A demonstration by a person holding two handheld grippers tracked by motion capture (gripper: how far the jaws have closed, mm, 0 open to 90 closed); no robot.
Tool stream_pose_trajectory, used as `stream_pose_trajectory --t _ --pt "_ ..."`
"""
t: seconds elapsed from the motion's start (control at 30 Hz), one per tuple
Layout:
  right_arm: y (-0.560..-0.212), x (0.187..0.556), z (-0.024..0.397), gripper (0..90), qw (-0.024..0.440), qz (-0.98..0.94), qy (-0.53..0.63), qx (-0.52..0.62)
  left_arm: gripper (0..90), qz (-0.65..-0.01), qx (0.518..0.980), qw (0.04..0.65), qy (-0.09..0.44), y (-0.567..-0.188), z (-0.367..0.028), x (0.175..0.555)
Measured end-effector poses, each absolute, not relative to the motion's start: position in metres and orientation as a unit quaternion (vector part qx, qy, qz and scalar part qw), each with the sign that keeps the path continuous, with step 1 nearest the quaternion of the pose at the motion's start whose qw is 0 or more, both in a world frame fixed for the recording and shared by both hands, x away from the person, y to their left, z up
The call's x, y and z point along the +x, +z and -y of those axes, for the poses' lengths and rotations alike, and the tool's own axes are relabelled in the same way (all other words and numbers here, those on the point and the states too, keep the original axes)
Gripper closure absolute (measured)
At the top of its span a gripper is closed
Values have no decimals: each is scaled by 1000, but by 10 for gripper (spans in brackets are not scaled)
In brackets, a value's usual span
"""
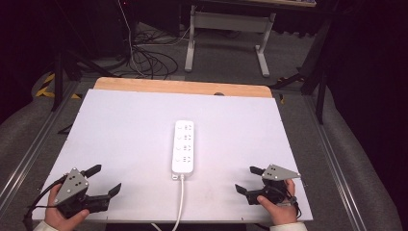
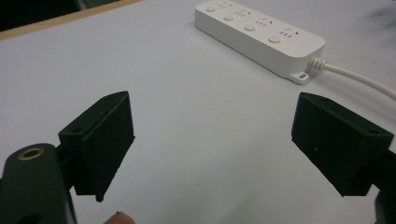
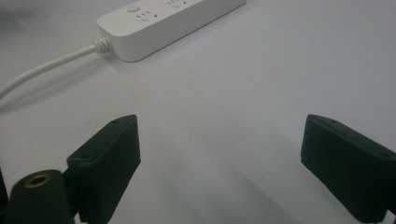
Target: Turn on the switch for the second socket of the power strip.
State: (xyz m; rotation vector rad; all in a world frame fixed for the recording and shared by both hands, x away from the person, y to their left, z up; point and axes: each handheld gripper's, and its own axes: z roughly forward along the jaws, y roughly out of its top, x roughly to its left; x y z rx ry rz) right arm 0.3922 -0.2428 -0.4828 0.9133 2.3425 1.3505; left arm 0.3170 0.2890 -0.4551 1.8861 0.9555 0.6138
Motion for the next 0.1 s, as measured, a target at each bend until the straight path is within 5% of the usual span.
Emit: stream_pose_trajectory --t 0.1 --pt "-482 392 244 125 144 -811 468 319 137 -392 761 456 244 -455 -291 318"
